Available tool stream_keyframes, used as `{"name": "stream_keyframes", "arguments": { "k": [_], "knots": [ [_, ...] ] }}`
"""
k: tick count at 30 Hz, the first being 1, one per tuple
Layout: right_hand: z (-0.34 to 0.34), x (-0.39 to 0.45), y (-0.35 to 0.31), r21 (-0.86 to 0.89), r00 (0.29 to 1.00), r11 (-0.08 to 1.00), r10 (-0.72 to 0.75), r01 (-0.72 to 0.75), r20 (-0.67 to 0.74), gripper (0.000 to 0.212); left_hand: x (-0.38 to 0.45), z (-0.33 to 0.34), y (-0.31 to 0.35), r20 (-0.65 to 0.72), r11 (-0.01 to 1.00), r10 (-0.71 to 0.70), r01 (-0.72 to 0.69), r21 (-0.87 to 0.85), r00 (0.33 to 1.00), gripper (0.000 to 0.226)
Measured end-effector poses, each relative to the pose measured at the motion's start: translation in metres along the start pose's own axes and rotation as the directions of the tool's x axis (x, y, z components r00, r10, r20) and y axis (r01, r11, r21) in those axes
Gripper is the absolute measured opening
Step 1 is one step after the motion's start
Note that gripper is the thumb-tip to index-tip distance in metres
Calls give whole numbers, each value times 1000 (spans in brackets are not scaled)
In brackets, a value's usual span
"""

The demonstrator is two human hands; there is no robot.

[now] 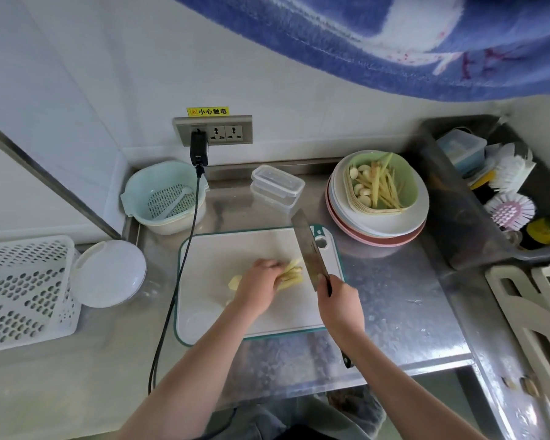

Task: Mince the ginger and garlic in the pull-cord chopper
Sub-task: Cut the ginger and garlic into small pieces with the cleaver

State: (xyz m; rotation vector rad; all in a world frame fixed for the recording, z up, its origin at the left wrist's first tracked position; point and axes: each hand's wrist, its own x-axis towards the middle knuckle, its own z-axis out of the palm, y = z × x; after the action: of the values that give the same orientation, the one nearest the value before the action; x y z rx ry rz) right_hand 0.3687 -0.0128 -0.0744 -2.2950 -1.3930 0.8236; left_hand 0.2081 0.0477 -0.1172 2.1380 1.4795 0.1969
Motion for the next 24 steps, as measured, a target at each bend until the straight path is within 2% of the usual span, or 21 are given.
{"name": "stream_keyframes", "arguments": {
  "k": [3,6,9,15,24],
  "knots": [
    [5,-3,-5,-34,999,999,-24,24,22,38,-7,2,-2,40,991,-19,13,130,999,46],
    [10,-3,-8,-103,998,993,-45,49,37,35,-15,2,-7,-30,997,-40,42,68,999,57],
    [13,-2,-9,-125,998,990,-57,62,40,32,-17,1,-8,-66,997,-69,68,-19,995,43],
    [15,-8,-13,-127,993,984,-119,121,21,28,-19,2,-6,-121,997,-63,57,-52,991,26],
    [18,-4,-25,-171,989,978,-99,117,108,35,-17,0,-7,-106,994,-106,102,-44,989,20]
  ]
}}
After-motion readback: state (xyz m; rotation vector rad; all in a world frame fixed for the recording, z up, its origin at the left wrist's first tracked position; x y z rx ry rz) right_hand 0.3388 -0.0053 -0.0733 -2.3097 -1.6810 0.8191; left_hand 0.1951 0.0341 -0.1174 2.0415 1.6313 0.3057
